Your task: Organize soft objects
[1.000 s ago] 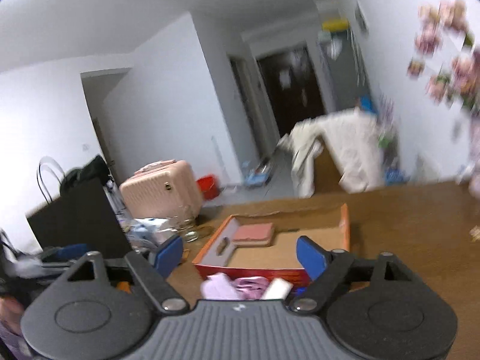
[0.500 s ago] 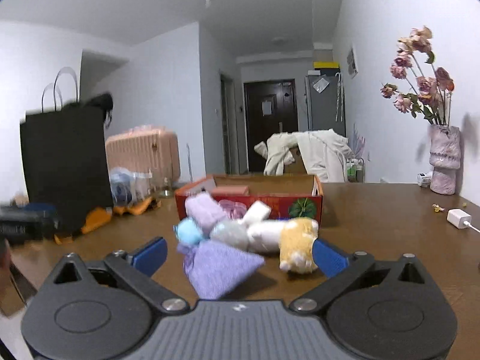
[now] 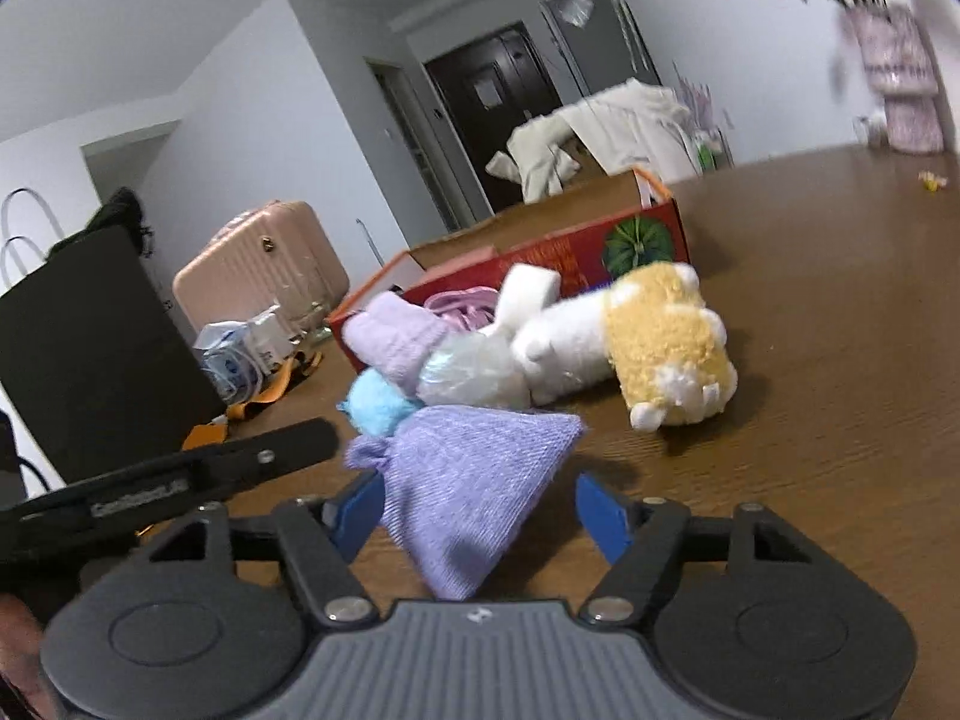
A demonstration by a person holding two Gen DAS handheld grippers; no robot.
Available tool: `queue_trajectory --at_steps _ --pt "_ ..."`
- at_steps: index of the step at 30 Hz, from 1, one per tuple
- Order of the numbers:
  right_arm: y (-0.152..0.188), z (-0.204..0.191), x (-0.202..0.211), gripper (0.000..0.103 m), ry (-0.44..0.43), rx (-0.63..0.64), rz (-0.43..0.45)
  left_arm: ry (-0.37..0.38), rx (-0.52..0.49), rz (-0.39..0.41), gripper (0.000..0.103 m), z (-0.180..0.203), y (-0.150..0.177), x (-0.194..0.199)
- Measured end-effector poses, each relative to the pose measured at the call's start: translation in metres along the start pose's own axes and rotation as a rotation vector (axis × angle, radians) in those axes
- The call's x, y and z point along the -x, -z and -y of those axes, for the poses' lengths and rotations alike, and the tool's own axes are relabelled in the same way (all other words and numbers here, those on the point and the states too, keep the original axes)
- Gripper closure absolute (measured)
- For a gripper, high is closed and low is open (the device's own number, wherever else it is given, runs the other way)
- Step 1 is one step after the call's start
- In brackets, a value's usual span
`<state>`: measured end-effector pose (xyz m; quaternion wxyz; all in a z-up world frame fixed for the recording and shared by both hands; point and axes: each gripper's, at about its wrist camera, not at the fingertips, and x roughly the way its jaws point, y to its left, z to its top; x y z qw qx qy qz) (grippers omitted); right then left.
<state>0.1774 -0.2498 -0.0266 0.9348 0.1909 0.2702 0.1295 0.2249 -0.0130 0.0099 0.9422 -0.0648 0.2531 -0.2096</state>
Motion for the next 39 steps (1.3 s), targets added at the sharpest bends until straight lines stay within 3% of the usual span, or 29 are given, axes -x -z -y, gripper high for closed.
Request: queue_trajectory --at_steps 1,3,6,10,14,19,20,22,23,24,25,29,31,34,35,37,38,39 --pt "-0.002 0.003 -0.007 0.037 0.000 -0.013 -0.008 0.006 0.008 -0.024 0.058 -0.002 -0.001 -0.010" --pt "-0.004 0.008 -0.018 0.045 -0.014 -0.043 -0.019 0.018 0.029 -0.070 0.083 -0.007 0.001 -0.025" --pt "-0.008 0.016 -0.028 0.059 -0.032 -0.072 -0.045 0.033 0.048 -0.072 0.095 -0.014 0.005 -0.027" --pt "-0.011 0.021 -0.034 0.072 -0.084 -0.109 -0.060 0.042 0.051 -0.081 0.100 -0.010 0.006 -0.017" --pt "-0.014 0.005 -0.029 0.081 -0.064 -0.025 -0.063 0.067 0.029 -0.078 0.101 0.000 0.006 0.000" --pt "-0.022 -0.012 -0.002 0.089 -0.118 0.051 -0.050 0.087 -0.013 -0.035 0.100 0.011 0.005 0.025" --pt "-0.024 -0.015 0.003 0.089 -0.122 0.066 -0.047 0.079 -0.020 -0.023 0.098 0.013 0.005 0.028" --pt "-0.026 -0.019 0.015 0.089 -0.152 0.086 -0.041 0.035 -0.023 0.006 0.083 0.013 0.007 0.033" --pt "-0.026 -0.019 0.020 0.089 -0.172 0.090 -0.045 0.015 -0.018 0.008 0.056 0.011 0.008 0.034" --pt "-0.026 -0.020 0.022 0.089 -0.198 0.099 -0.062 0.003 -0.012 0.011 0.046 0.009 0.009 0.036" --pt "-0.025 -0.020 0.024 0.089 -0.212 0.112 -0.084 0.000 -0.002 0.011 0.047 0.006 0.011 0.037" --pt "-0.015 -0.007 0.016 0.089 -0.272 0.091 -0.179 0.105 0.043 -0.048 0.042 0.000 0.020 0.033" --pt "-0.013 0.004 0.011 0.089 -0.281 0.051 -0.200 0.099 0.053 -0.104 0.042 0.002 0.024 0.025" --pt "-0.012 0.015 0.006 0.088 -0.272 0.016 -0.199 0.095 0.070 -0.129 0.041 0.002 0.027 0.020" --pt "-0.013 0.018 0.004 0.087 -0.270 0.010 -0.206 0.096 0.073 -0.131 0.044 0.001 0.029 0.019" --pt "-0.012 0.020 0.002 0.080 -0.253 0.028 -0.211 0.108 0.082 -0.137 0.067 0.001 0.030 0.016" --pt "-0.012 0.018 0.001 0.078 -0.228 0.044 -0.202 0.118 0.088 -0.146 0.087 0.001 0.030 0.013" --pt "-0.012 0.017 0.001 0.073 -0.200 0.064 -0.187 0.114 0.094 -0.152 0.089 0.000 0.031 0.010"
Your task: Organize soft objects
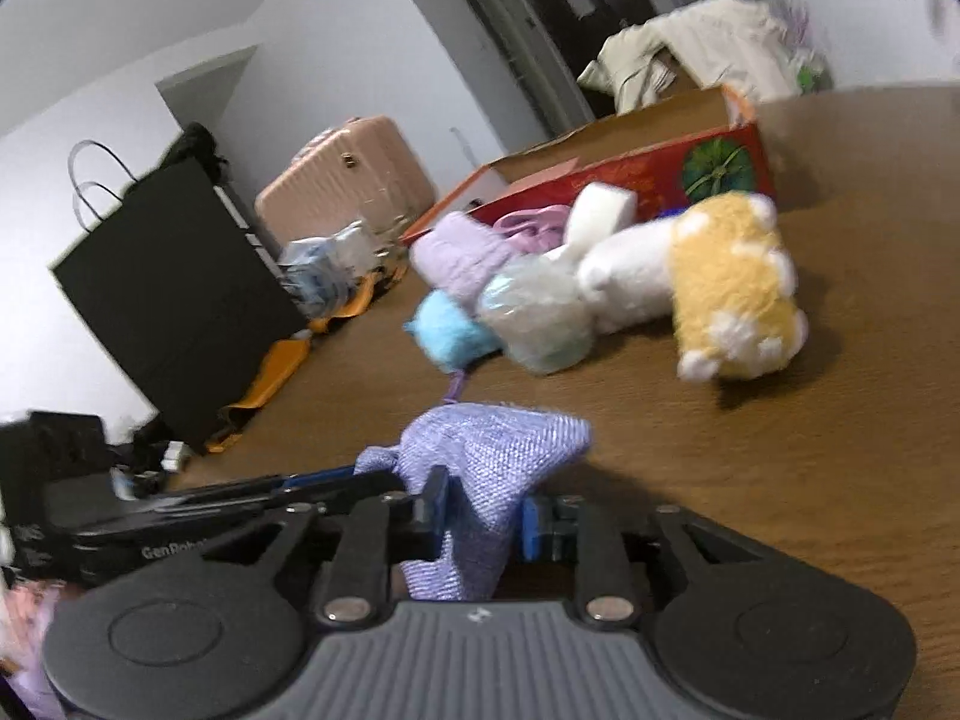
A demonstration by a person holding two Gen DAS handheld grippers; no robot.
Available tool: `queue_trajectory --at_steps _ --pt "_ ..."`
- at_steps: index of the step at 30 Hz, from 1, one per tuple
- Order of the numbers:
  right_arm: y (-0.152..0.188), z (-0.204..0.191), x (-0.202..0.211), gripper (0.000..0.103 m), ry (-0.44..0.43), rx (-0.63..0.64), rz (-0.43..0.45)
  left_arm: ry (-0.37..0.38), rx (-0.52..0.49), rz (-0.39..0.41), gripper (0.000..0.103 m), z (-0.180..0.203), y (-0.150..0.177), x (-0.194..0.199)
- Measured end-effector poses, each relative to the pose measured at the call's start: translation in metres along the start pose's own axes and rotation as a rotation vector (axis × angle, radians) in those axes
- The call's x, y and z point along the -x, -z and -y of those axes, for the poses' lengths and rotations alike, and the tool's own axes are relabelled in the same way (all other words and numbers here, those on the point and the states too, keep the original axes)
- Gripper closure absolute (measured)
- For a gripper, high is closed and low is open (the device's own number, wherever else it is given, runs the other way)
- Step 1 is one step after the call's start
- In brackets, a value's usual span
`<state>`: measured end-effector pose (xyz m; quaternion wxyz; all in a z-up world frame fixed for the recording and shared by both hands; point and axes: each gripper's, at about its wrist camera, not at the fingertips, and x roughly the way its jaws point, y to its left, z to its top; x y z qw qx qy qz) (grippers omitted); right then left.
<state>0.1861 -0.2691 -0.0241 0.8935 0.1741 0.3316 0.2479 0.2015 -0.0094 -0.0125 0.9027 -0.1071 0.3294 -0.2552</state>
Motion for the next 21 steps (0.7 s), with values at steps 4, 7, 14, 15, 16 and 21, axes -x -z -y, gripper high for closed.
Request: queue_trajectory --at_steps 4,7,14,15,16,21 --pt "-0.004 0.002 0.003 0.052 0.120 0.002 0.059 -0.007 0.016 -0.009 0.091 -0.003 0.000 -0.004" --pt "-0.008 0.012 0.010 0.053 0.114 -0.042 0.095 -0.017 0.002 -0.003 0.092 0.000 0.000 -0.002" --pt "-0.012 -0.002 0.026 0.051 0.191 0.033 0.134 -0.036 -0.024 0.005 0.092 0.006 -0.002 0.003" --pt "-0.011 -0.004 0.024 0.051 0.173 0.026 0.112 -0.033 -0.026 0.007 0.092 0.007 -0.002 0.004" --pt "-0.010 -0.005 0.021 0.054 0.157 0.015 0.095 -0.030 -0.030 0.010 0.092 0.009 -0.002 0.005" --pt "0.000 0.004 -0.001 0.089 0.108 -0.080 0.059 -0.018 -0.046 0.020 0.093 0.017 -0.001 0.010"
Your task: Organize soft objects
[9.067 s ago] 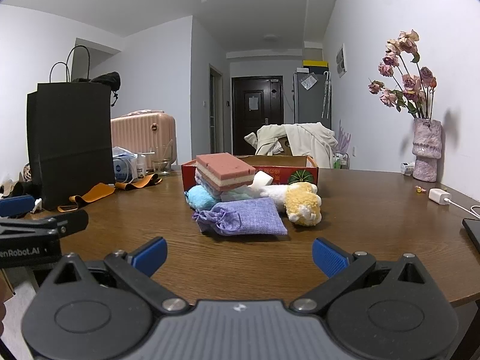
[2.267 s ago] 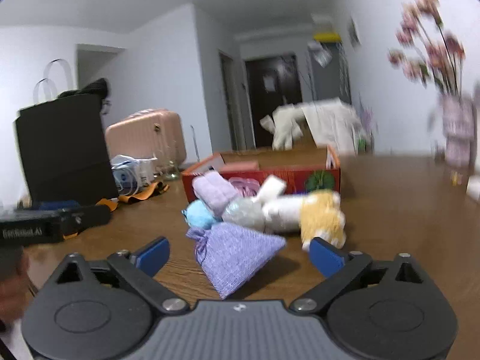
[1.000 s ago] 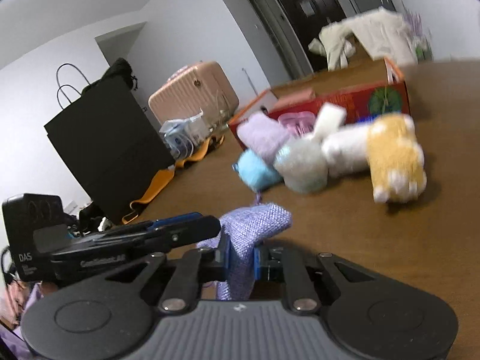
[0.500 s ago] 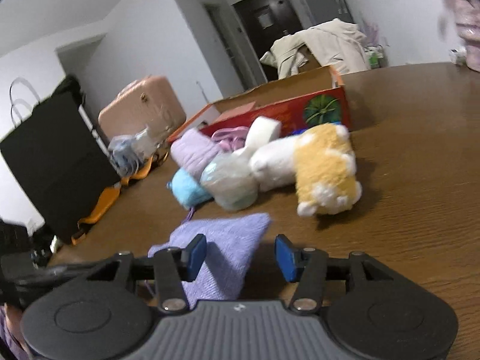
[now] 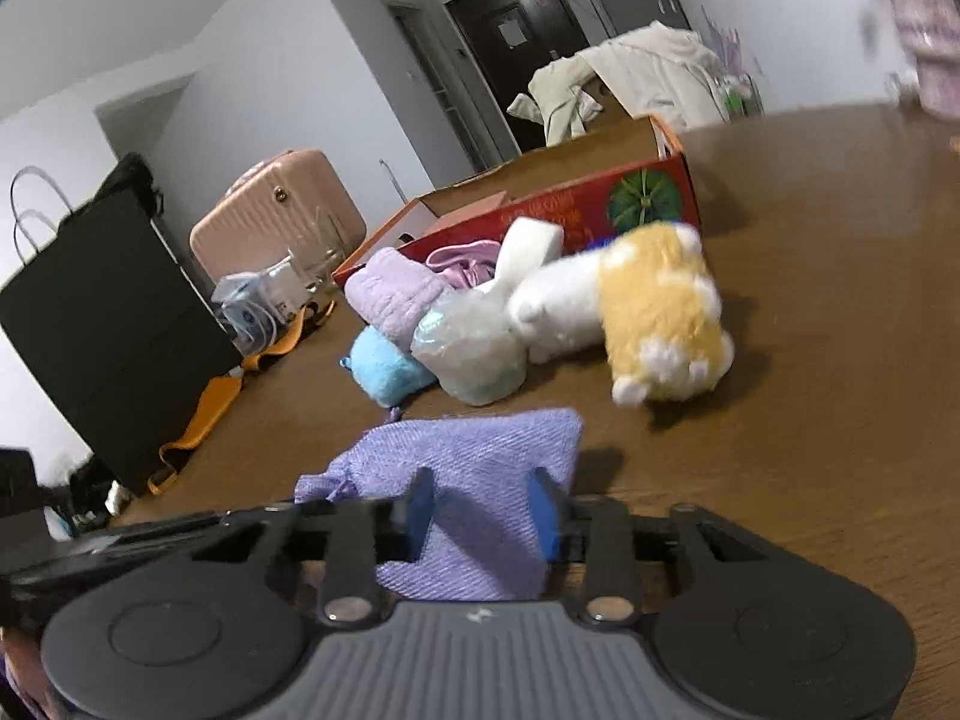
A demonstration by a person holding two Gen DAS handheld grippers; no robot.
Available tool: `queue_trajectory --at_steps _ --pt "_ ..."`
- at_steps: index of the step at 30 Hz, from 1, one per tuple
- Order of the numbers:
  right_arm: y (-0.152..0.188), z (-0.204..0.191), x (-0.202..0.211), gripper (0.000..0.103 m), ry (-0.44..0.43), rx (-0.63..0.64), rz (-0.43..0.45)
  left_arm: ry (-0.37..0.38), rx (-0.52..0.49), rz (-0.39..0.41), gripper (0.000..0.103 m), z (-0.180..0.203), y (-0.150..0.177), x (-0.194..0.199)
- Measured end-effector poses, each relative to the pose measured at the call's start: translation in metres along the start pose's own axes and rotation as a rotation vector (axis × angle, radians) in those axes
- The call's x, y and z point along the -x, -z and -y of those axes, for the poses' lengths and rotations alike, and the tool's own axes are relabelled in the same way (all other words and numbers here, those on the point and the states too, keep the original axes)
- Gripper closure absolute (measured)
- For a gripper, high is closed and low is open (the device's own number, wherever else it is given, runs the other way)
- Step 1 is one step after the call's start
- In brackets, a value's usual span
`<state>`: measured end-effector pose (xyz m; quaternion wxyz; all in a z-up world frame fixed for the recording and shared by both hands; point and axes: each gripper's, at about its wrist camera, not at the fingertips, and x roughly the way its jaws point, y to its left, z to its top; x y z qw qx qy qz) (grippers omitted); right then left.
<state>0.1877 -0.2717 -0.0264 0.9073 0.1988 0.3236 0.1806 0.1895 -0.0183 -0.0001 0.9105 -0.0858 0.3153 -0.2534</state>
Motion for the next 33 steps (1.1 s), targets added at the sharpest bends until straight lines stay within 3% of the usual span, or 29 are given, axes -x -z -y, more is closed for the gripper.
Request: queue_trajectory --at_steps 1,4,6,8,10,12,17,18,19,22,27,33 --pt "0.001 0.001 -0.002 0.102 -0.023 -0.020 -0.002 0.003 -0.005 0.004 0.093 0.002 0.000 0.002" --pt "-0.001 -0.001 -0.001 0.102 -0.071 -0.014 0.003 0.012 -0.014 0.017 0.093 0.004 -0.004 0.005" --pt "-0.004 -0.003 -0.002 0.101 -0.041 0.007 0.010 0.007 -0.020 0.018 0.093 0.005 -0.007 0.003" --pt "-0.006 -0.003 0.001 0.092 0.022 0.016 0.035 -0.011 -0.026 0.004 0.093 0.004 -0.008 -0.001" --pt "-0.008 -0.002 0.006 0.067 0.044 0.023 0.060 -0.023 -0.029 -0.006 0.093 0.003 -0.006 -0.003" --pt "-0.007 -0.004 0.010 0.052 0.043 0.044 0.078 -0.028 -0.023 -0.013 0.093 0.000 -0.005 -0.004" --pt "-0.004 0.002 -0.004 0.051 0.043 0.014 0.042 -0.024 -0.024 -0.015 0.093 -0.002 -0.004 -0.006" --pt "-0.003 0.005 -0.007 0.058 0.042 -0.002 0.038 -0.025 -0.022 -0.016 0.093 -0.002 -0.004 -0.006" --pt "-0.003 0.007 -0.009 0.076 0.036 -0.017 0.035 -0.028 -0.021 -0.014 0.093 -0.003 -0.005 -0.006" --pt "-0.006 0.006 -0.008 0.097 0.014 -0.013 0.034 -0.018 -0.028 0.002 0.093 -0.001 -0.009 -0.003" --pt "-0.011 -0.002 -0.011 0.100 -0.001 0.007 0.033 -0.002 -0.034 0.026 0.093 0.002 -0.022 0.003" --pt "-0.046 -0.008 0.002 0.101 -0.066 -0.015 0.107 0.042 -0.091 0.141 0.093 0.010 -0.069 0.026"
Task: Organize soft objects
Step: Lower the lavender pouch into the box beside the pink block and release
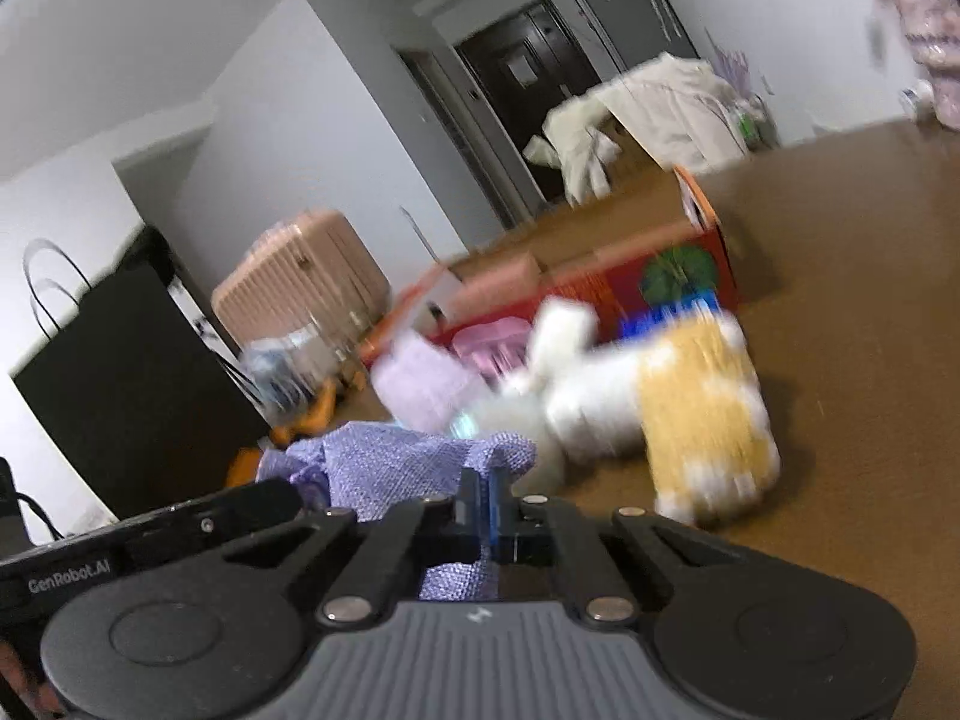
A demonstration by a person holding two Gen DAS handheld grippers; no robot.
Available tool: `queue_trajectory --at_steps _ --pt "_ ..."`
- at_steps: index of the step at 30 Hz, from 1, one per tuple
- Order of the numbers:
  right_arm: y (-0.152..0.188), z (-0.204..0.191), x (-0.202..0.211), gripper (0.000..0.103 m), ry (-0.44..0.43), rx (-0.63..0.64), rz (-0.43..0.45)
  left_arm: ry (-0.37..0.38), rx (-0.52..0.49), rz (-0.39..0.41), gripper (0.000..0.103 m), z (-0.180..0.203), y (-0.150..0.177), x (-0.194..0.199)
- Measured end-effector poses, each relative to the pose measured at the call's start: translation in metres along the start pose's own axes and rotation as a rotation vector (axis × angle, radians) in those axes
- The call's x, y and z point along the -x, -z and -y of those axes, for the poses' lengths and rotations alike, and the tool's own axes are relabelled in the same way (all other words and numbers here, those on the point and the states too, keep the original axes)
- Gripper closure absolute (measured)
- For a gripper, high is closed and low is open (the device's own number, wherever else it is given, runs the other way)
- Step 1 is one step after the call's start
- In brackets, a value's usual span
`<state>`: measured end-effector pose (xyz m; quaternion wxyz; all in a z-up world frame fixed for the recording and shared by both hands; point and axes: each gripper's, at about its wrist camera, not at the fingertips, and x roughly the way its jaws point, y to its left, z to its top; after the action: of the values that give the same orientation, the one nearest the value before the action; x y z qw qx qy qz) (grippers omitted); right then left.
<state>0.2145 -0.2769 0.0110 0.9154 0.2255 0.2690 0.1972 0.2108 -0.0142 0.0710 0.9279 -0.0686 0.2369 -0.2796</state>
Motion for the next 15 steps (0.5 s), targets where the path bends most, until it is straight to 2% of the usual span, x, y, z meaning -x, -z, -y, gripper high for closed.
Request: queue_trajectory --at_steps 4,7,11,15 --pt "-0.056 -0.009 -0.011 0.101 -0.045 0.047 0.052 0.013 -0.058 0.094 0.093 -0.005 -0.056 -0.013" --pt "-0.108 -0.013 -0.032 0.101 -0.060 0.102 0.084 -0.007 -0.066 0.134 0.093 -0.016 -0.105 -0.044" --pt "-0.184 -0.008 -0.088 0.101 -0.021 0.163 0.058 -0.038 -0.023 0.106 0.093 -0.042 -0.160 -0.113" --pt "-0.237 0.016 -0.165 0.101 0.059 0.165 -0.034 -0.077 0.068 0.031 0.093 -0.081 -0.186 -0.192"
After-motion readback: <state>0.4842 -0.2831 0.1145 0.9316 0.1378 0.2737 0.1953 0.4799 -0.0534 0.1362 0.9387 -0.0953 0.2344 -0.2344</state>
